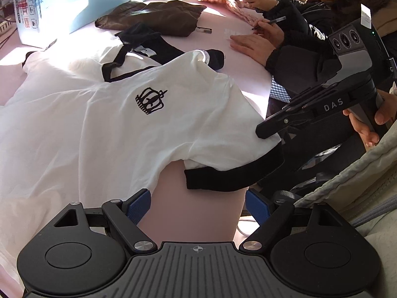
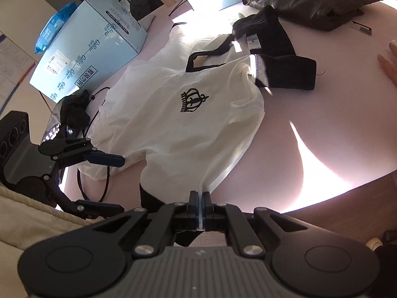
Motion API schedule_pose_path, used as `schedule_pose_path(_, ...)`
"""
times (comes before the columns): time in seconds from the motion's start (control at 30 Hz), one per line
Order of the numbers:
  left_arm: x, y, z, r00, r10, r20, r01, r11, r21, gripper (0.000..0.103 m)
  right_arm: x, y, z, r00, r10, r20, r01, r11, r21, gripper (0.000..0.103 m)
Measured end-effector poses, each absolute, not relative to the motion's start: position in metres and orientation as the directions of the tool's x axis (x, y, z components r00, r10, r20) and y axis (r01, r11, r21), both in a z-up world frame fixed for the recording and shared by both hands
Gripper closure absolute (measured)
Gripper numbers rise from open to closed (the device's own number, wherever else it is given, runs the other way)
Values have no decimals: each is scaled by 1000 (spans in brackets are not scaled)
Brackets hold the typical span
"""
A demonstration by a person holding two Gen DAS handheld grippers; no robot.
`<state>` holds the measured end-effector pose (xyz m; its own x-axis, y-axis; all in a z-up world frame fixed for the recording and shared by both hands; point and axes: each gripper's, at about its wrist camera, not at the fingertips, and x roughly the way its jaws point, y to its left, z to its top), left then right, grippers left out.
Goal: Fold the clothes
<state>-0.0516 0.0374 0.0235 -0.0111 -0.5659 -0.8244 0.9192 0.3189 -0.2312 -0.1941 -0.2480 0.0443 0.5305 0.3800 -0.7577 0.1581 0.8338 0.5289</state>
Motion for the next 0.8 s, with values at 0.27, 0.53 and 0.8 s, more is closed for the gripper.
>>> schedule_pose_path(0.27,-33,58,41,69,-602,-796,884,406,-230,18,-145,-275,74,576,448,-684,188,741,644,101)
schedule_pose_path(0.53,-18,72,45,128,-625,-770,824,500,-268,18,-50,-290,63,592,421,-687,235,726,647,101)
schedule_pose_path(0.8,-11,73,45,131,-622,-772,816,510,-272,18,-15,-296,29,531,391,-751,365,695,620,55)
